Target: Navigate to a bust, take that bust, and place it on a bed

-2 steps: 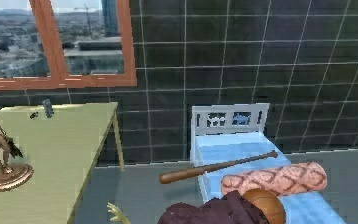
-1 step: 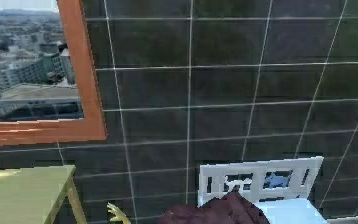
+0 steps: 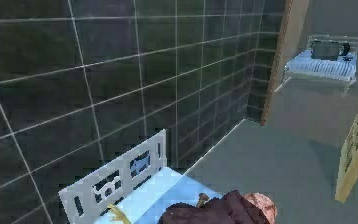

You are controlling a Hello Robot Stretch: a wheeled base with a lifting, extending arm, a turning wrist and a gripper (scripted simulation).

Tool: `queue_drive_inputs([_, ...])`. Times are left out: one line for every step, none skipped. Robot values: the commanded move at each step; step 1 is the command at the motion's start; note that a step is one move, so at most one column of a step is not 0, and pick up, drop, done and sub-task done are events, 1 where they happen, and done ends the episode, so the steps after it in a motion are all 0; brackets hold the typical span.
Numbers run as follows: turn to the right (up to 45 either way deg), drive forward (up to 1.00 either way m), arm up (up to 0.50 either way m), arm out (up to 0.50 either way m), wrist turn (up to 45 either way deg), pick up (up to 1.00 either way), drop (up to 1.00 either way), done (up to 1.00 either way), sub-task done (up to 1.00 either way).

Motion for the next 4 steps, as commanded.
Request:
queue_drive_inputs([45.0,0.0,0.0,0.0,0.0,0.0,0.0,0.0,0.0])
queue_drive_inputs([45.0,0.0,0.0,0.0,0.0,0.0,0.0,0.0,0.0])
queue_drive_inputs([27.0,0.0,0.0,0.0,0.0,0.0,0.0,0.0,0.0])
queue_drive_inputs([-45.0,0.0,0.0,0.0,0.0,0.0,0.0,0.0,0.0])
